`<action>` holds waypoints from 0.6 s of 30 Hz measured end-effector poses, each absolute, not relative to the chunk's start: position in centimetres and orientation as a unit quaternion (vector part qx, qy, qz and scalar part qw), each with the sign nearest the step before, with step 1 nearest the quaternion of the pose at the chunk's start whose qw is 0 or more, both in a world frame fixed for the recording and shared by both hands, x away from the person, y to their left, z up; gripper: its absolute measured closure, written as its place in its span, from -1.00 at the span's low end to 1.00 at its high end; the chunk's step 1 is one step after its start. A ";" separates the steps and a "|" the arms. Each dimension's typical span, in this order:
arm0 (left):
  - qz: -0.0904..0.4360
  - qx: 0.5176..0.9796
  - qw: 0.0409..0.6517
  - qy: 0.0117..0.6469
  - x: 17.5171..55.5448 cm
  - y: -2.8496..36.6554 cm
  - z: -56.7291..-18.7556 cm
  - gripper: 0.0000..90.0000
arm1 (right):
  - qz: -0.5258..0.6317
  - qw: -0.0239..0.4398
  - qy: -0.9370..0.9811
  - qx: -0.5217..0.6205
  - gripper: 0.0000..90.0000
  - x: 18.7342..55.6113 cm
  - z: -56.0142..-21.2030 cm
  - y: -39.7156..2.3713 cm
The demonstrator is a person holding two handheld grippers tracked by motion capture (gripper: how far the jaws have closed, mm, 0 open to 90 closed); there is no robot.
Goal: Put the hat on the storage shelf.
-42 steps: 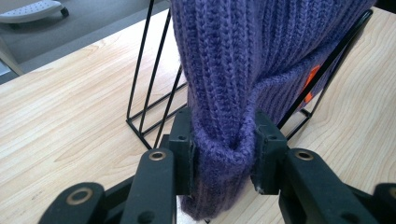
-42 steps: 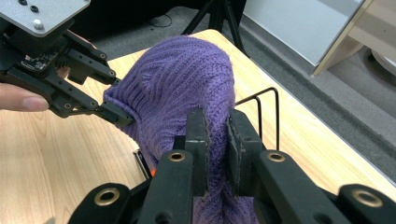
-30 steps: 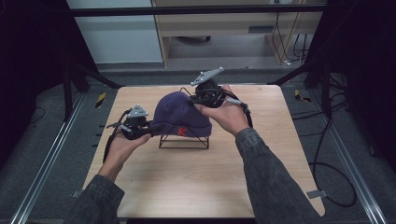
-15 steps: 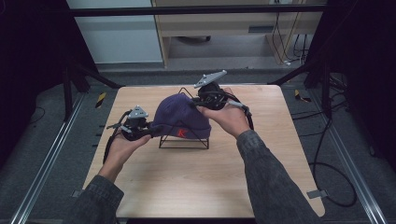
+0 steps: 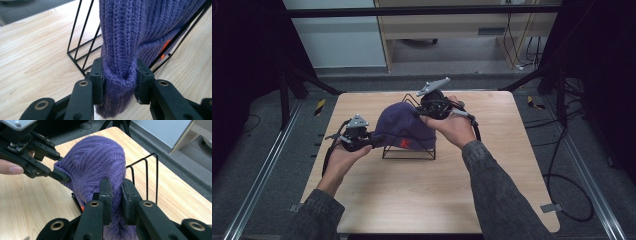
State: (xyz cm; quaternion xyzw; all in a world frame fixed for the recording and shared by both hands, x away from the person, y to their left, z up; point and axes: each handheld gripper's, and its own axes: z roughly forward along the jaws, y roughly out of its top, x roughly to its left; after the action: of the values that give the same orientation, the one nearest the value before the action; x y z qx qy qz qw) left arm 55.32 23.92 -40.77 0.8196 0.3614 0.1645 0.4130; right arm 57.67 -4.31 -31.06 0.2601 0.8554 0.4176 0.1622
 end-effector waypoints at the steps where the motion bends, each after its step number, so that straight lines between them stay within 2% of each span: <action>1: 0.163 0.819 0.413 0.363 55.4 24.0 -40.9 0.44 | 0.417 0.161 0.855 0.261 0.78 57.7 -31.1 -4.2; 9: 0.139 0.824 0.409 0.367 55.6 24.1 -41.7 0.39 | 0.409 0.159 0.860 0.260 0.78 57.8 -31.6 -3.8; 18: 0.137 0.825 0.404 0.370 55.7 23.9 -42.0 0.28 | 0.404 0.160 0.862 0.260 0.78 57.8 -31.8 -3.6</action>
State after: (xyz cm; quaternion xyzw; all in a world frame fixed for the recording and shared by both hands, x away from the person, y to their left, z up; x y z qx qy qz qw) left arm 55.73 23.95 -42.01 0.8252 0.3705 0.1371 0.4038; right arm 57.77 -3.56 -31.75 0.2604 0.8622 0.4040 0.1599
